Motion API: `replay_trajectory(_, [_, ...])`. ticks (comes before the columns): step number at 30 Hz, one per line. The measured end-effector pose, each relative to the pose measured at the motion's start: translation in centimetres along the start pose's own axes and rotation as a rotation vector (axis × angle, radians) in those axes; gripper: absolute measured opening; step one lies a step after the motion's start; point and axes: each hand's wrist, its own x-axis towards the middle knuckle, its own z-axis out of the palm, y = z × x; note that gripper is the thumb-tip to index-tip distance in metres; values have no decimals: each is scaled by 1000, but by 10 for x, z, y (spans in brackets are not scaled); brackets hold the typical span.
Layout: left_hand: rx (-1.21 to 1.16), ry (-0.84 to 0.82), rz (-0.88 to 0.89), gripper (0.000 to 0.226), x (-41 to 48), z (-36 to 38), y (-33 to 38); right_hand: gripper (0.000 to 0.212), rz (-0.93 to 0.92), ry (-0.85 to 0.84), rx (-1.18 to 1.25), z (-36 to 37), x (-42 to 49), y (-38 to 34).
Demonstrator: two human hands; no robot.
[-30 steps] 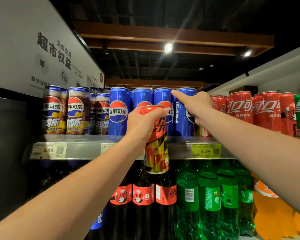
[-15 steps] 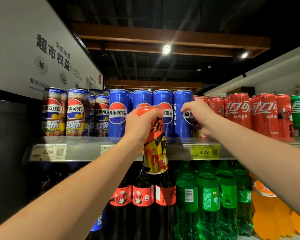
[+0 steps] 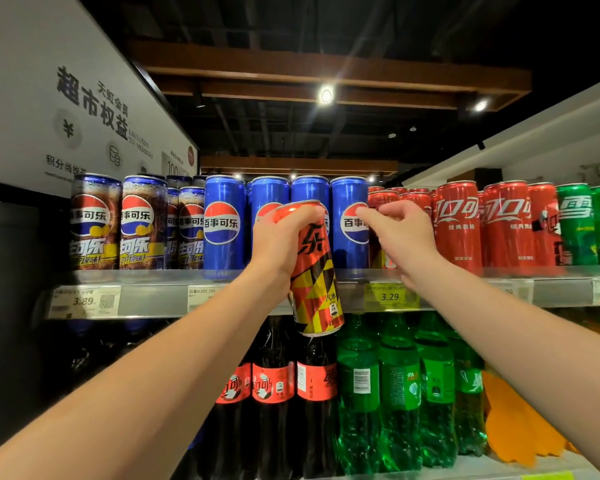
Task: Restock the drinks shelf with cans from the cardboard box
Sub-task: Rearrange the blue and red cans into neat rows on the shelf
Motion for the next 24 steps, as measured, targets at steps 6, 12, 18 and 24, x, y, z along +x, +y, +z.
replay_trajectory(6, [-69, -78, -16, 8, -5, 32, 7, 24, 3, -514, 71, -27, -37, -7])
replay_trajectory(12, [-86, -71, -37, 33, -11, 72, 8, 46, 78, -607, -1, -57, -47, -2])
replay_trajectory(18, [-20, -105, -73, 41, -16, 105, 7, 49, 55, -482, -93, -79, -39, 1])
replay_trajectory(24, [-51, -143, -102, 47, -21, 127, 16, 50, 49, -336, -106, -89, -17, -7])
